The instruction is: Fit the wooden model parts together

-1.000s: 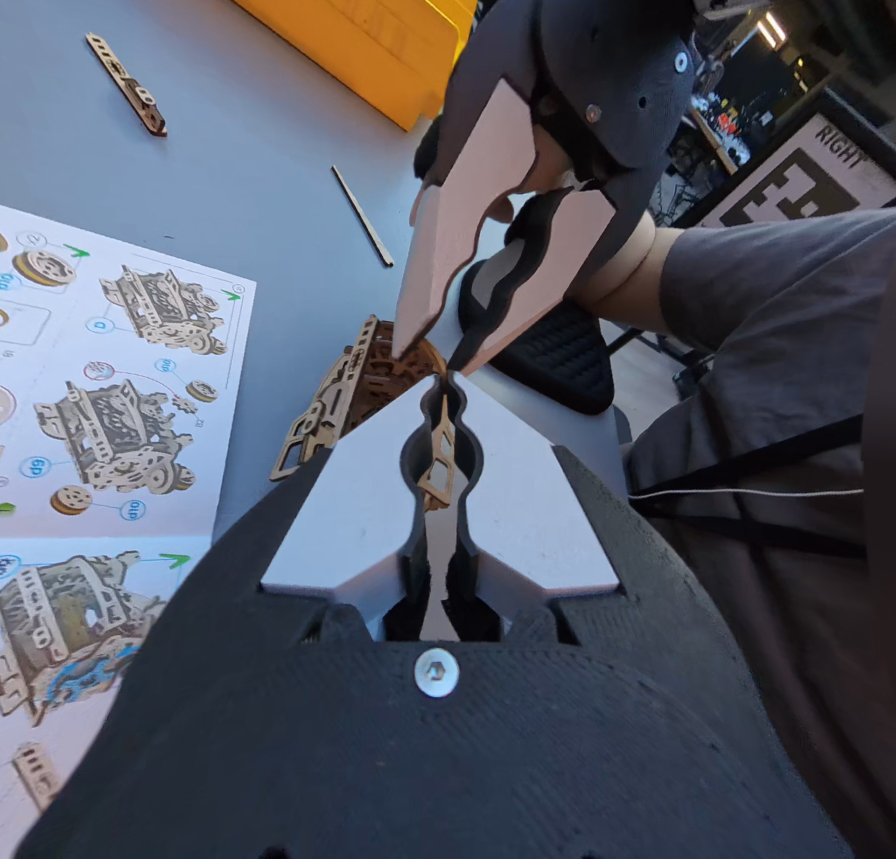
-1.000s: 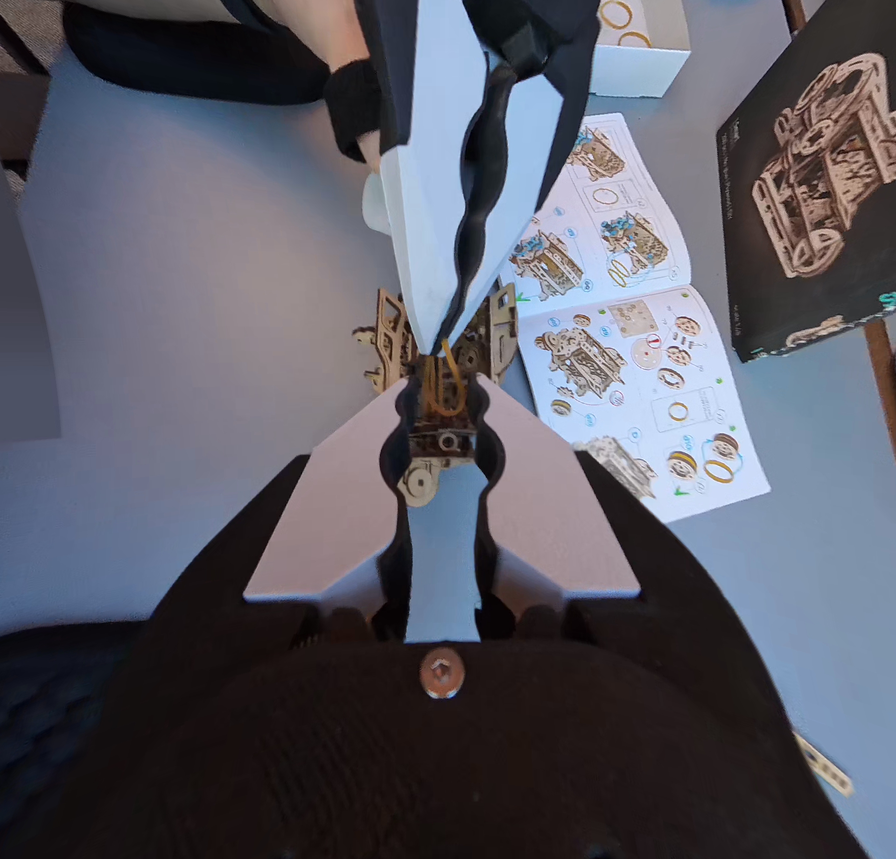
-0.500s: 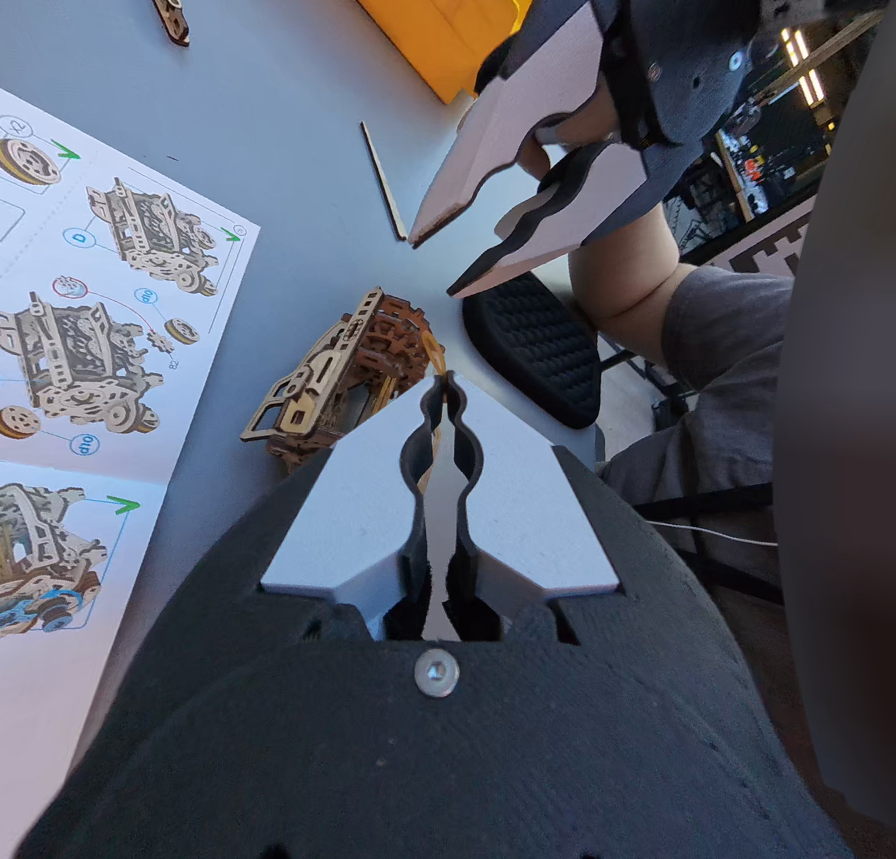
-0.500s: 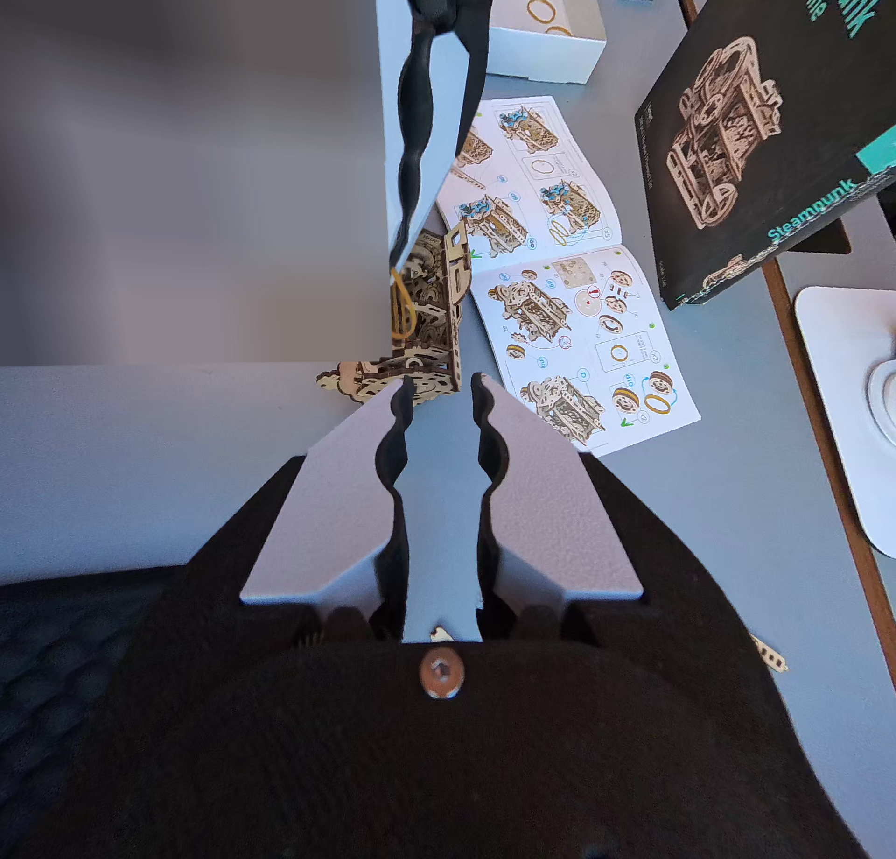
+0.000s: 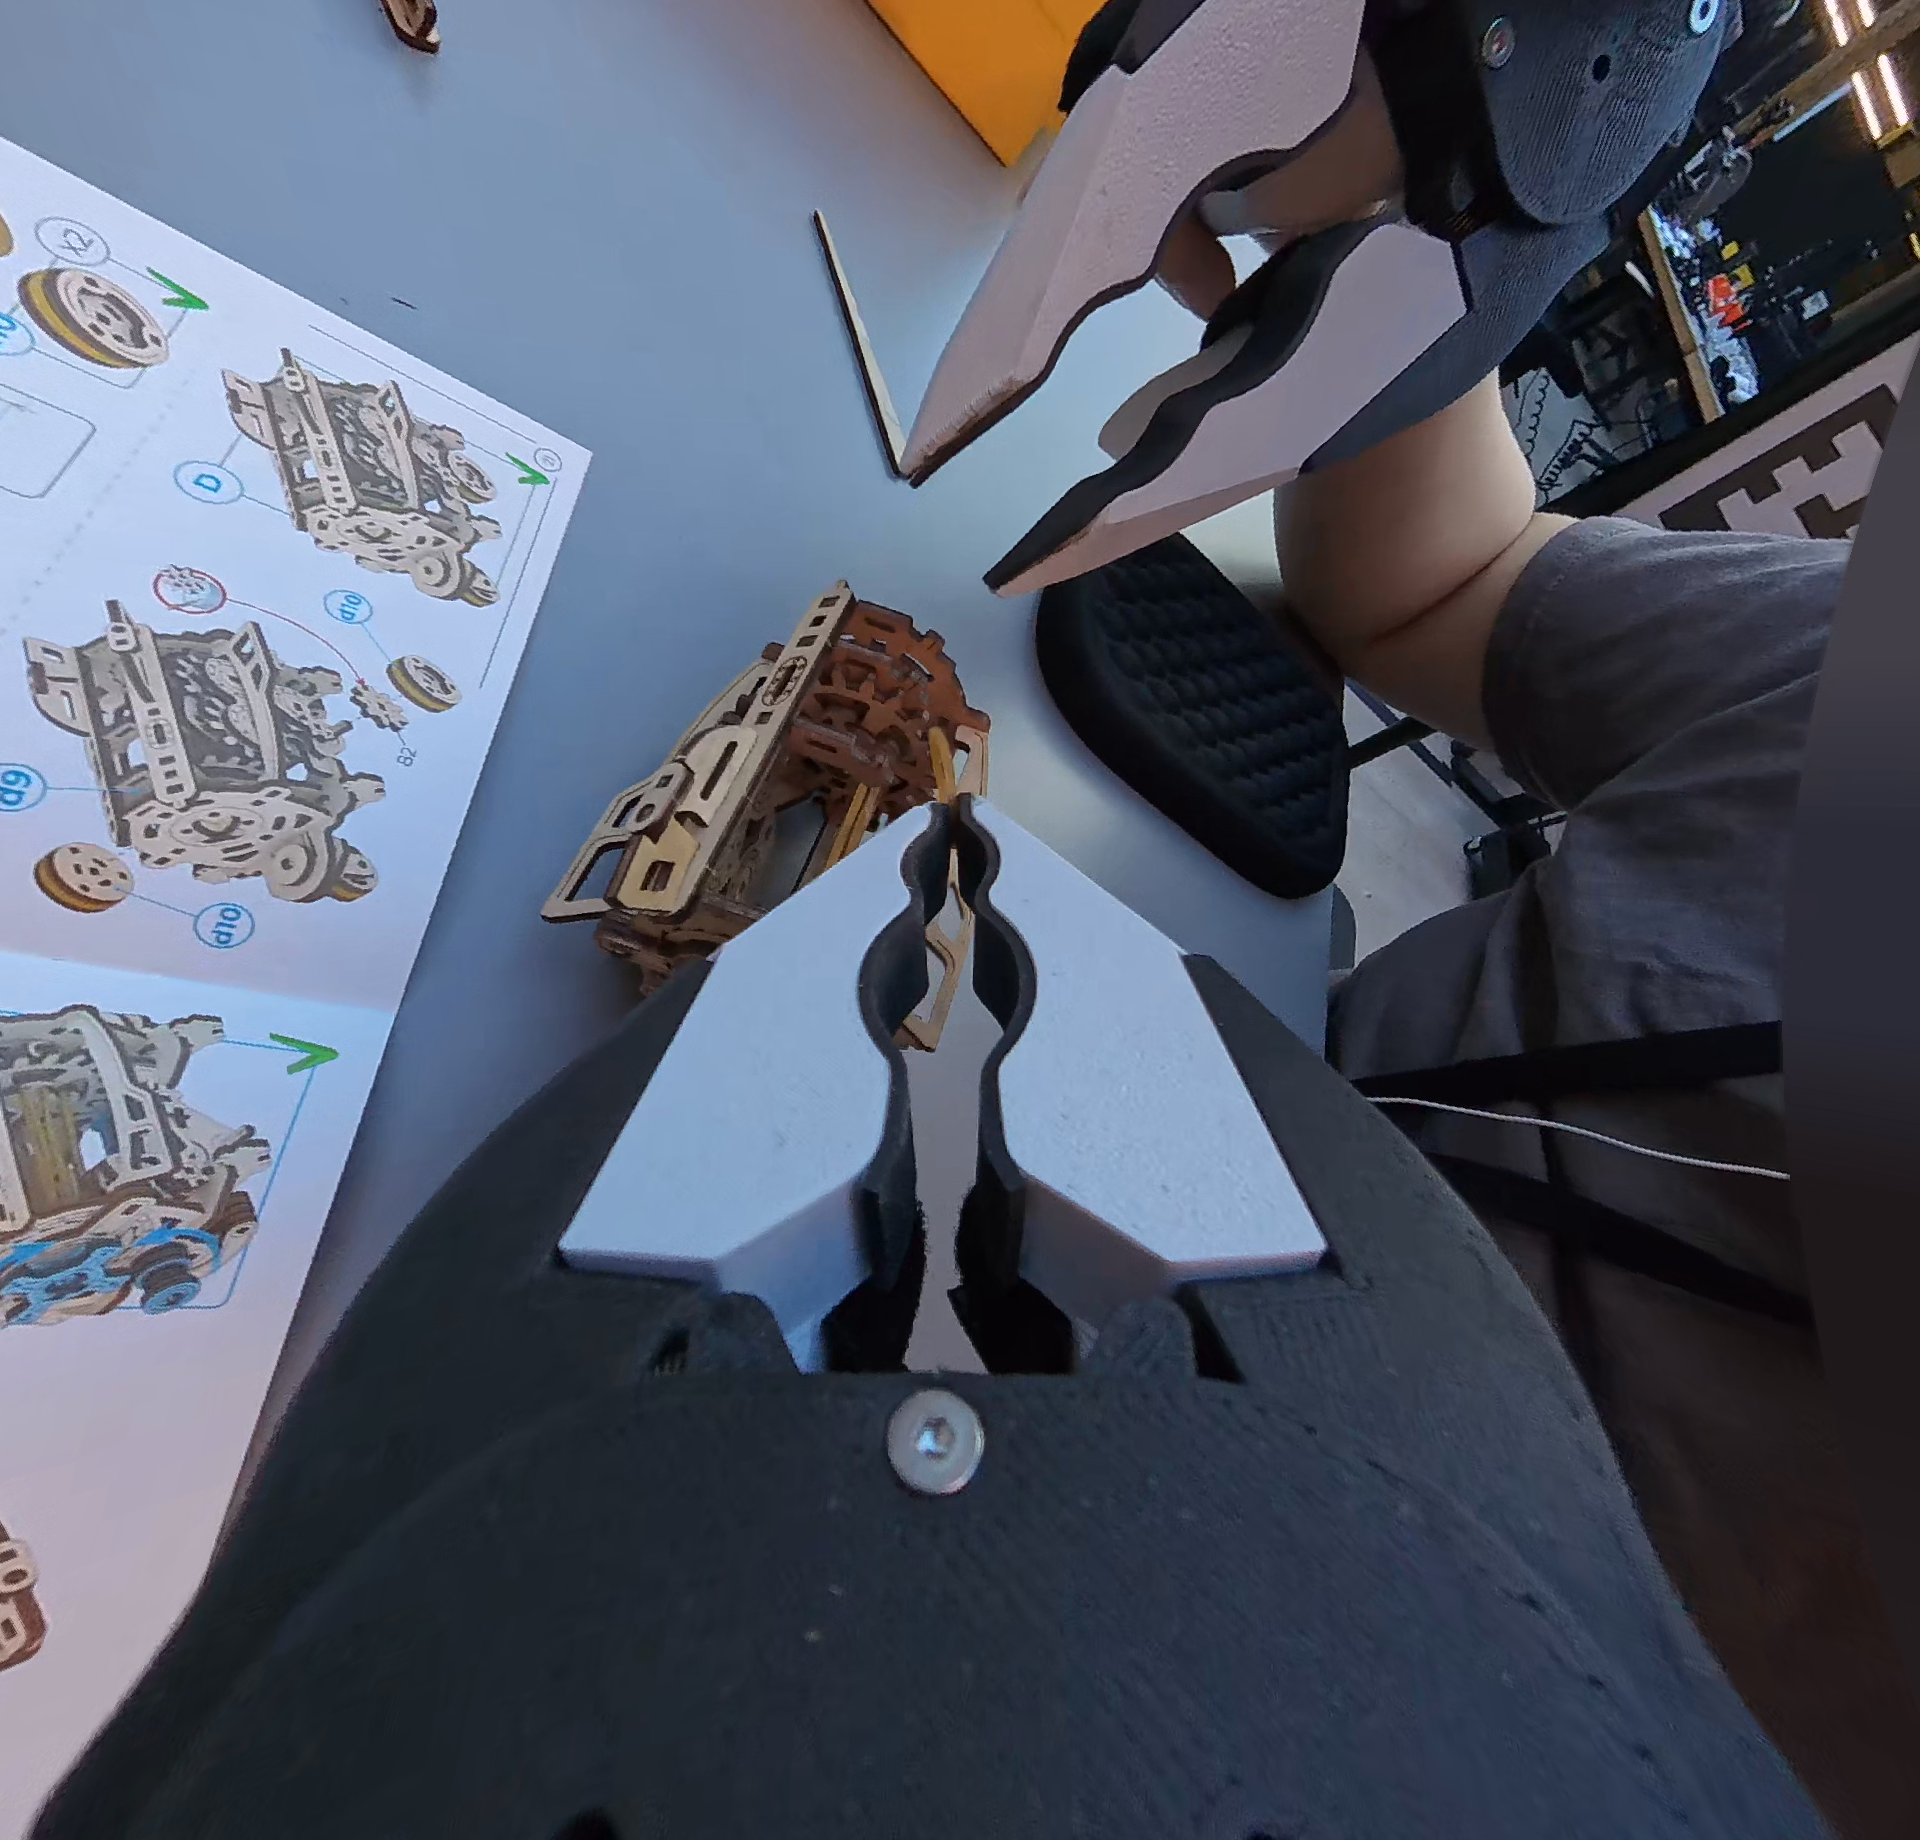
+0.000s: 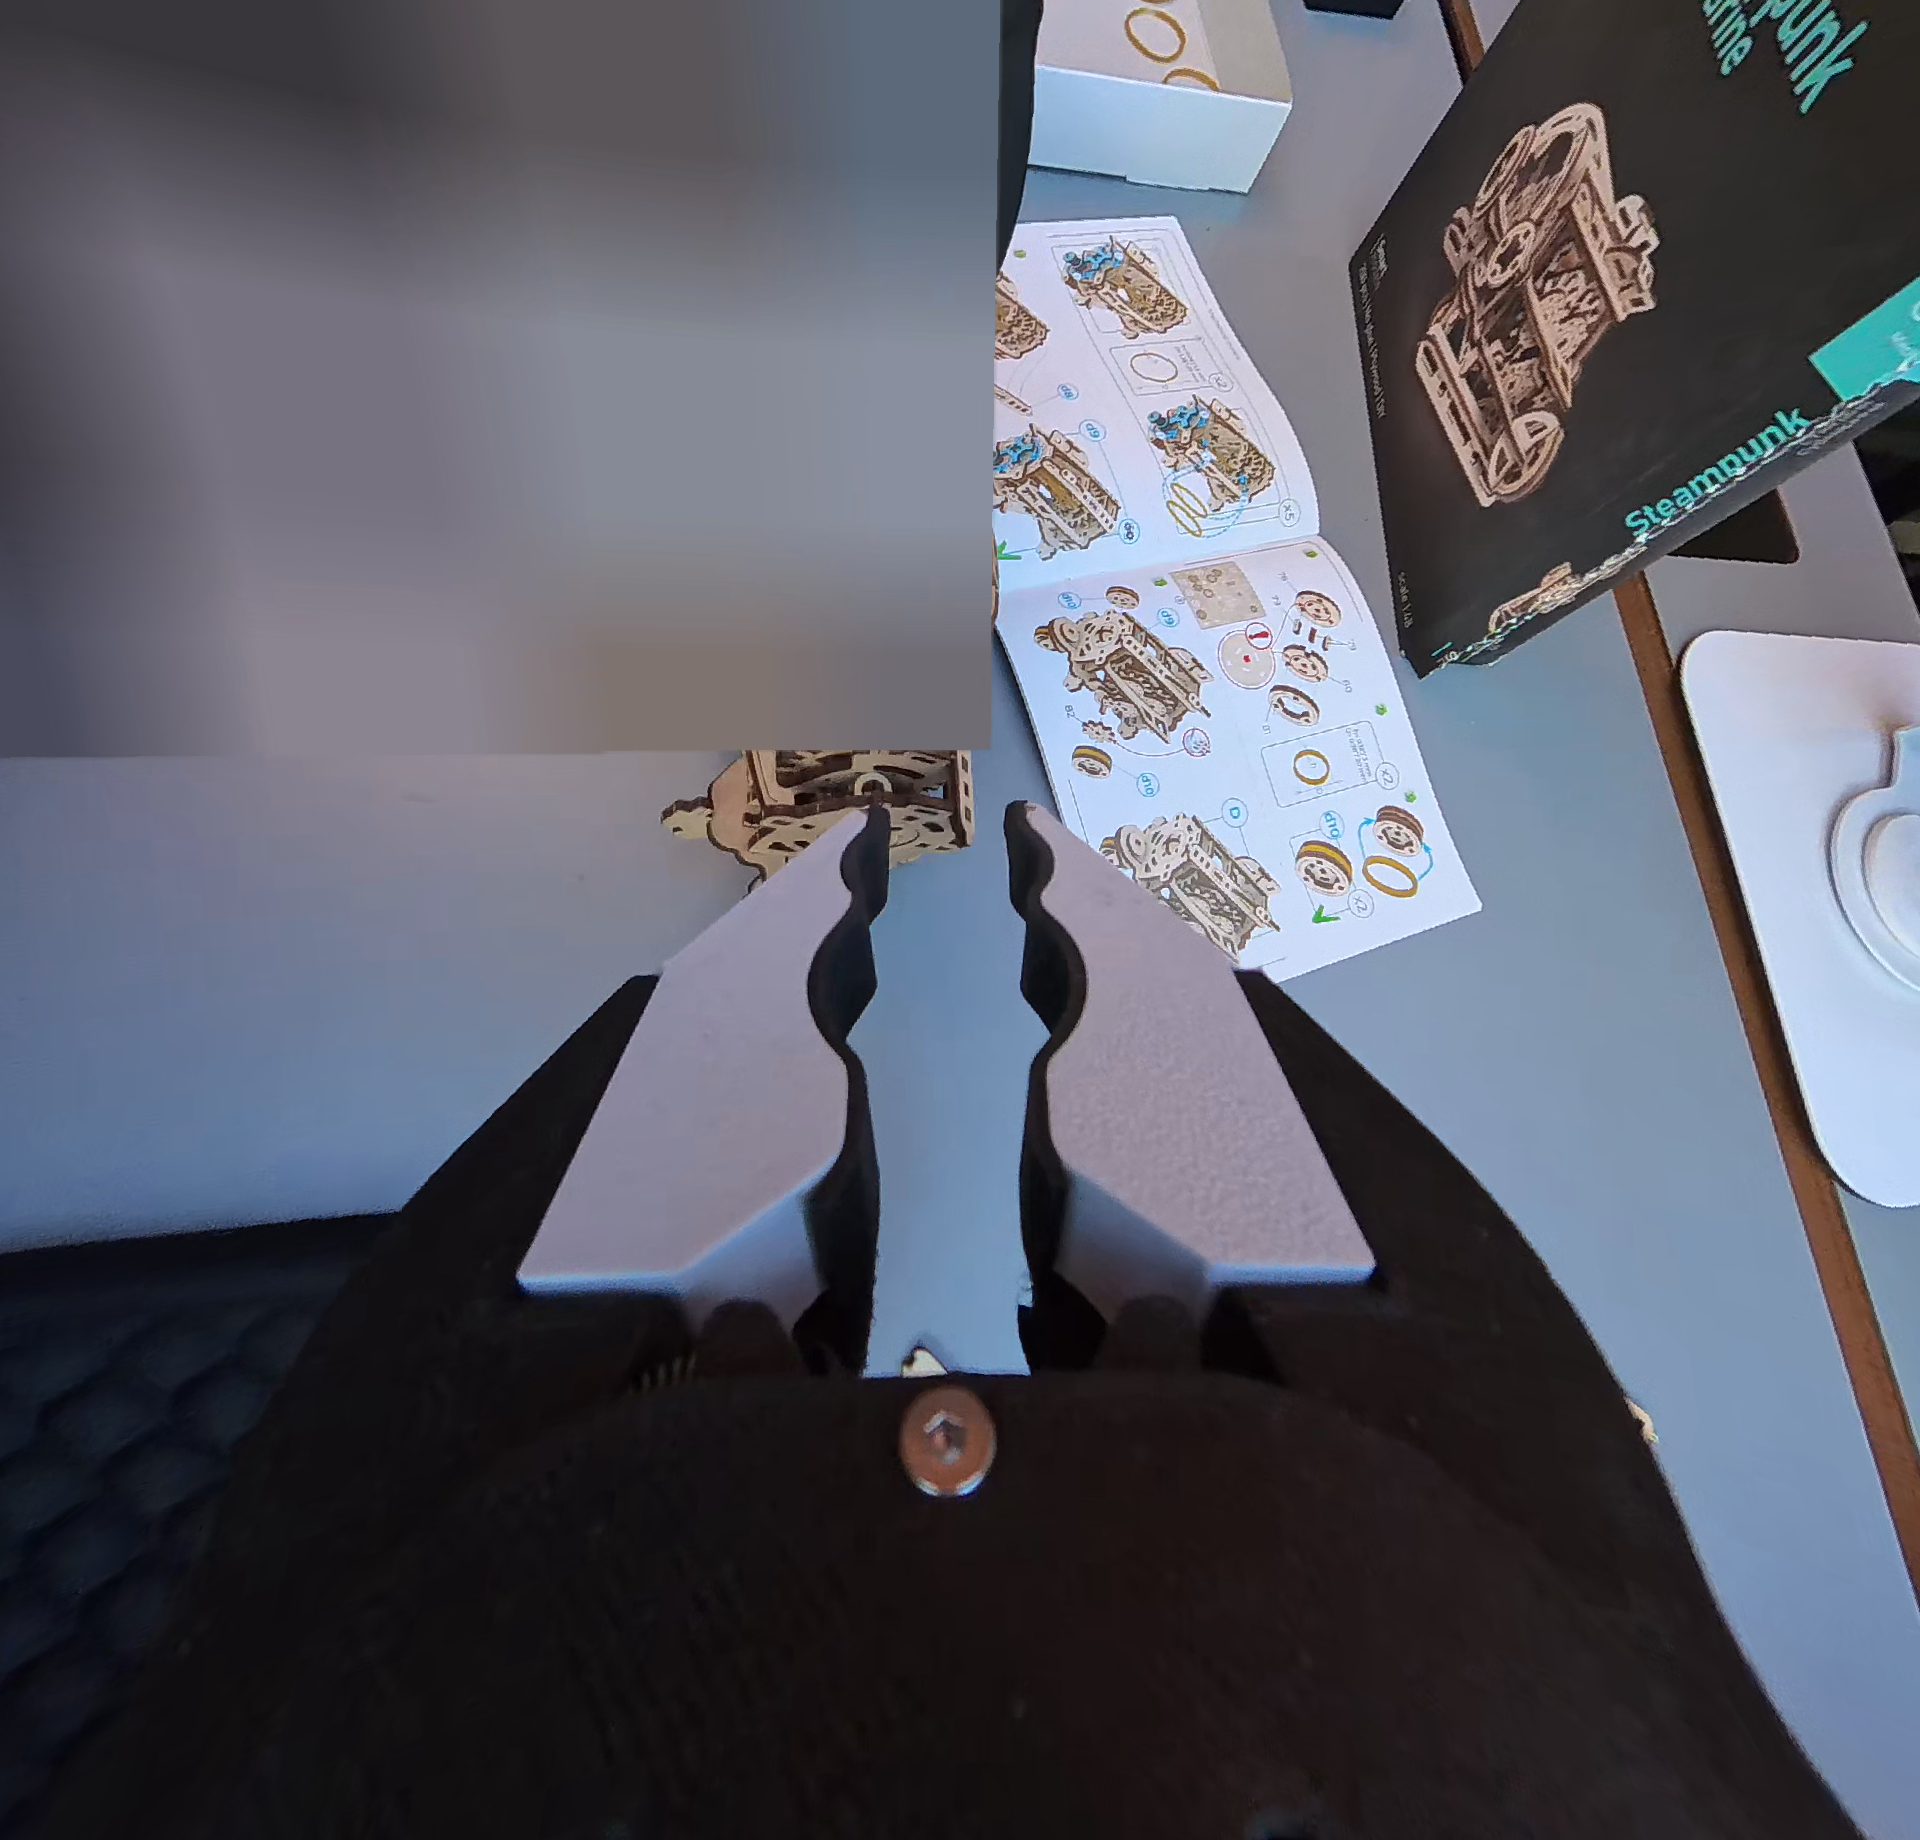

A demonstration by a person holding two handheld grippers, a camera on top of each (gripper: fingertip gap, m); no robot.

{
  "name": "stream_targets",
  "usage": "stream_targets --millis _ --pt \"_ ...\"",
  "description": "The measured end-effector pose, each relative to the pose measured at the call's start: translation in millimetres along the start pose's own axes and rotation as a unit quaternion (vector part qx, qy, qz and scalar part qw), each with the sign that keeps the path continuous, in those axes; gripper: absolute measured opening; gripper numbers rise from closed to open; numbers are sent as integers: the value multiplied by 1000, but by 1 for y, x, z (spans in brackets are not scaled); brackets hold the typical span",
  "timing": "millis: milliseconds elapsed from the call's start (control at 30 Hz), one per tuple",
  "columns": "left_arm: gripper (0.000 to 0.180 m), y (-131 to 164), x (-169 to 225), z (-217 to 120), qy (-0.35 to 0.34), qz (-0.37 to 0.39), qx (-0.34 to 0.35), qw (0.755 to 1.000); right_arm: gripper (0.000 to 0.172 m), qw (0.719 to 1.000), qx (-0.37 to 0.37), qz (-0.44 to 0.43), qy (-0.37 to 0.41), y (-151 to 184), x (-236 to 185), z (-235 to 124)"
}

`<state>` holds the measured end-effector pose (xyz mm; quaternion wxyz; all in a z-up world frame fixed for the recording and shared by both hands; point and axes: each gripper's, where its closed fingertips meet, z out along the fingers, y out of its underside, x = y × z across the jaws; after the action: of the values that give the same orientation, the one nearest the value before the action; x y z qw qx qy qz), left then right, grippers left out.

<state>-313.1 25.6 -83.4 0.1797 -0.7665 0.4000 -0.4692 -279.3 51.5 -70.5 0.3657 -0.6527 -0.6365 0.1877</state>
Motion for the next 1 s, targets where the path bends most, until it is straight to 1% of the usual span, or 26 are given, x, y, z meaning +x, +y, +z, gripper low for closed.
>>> stream_targets --millis 167,267,367,533,667,733,1000 --pt "0 -1 -1 2 -5 -4 3 1000 21 1000 -1 -8 3 -2 -1 -1" --pt "0 -2 -4 2 -25 3 2 1000 18 1000 -1 -17 2 -6 -5 -1" --pt "0 -2 -6 1 -47 14 -2 999 12 999 3 -31 -9 -11 -13 -1" --pt "0 -2 -9 0 -86 36 -8 996 8 999 1 -41 -16 -14 -17 3" --pt "0 -1 -6 2 -63 15 2 998 8 999 8 -38 -19 -17 -15 3" --pt "0 -1 -3 3 -41 -1 7 999 8 999 6 -37 -21 -17 -15 4" --pt "0 0 -10 6 -48 -5 7 999 9 999 -8 -40 -17 -11 -15 4"
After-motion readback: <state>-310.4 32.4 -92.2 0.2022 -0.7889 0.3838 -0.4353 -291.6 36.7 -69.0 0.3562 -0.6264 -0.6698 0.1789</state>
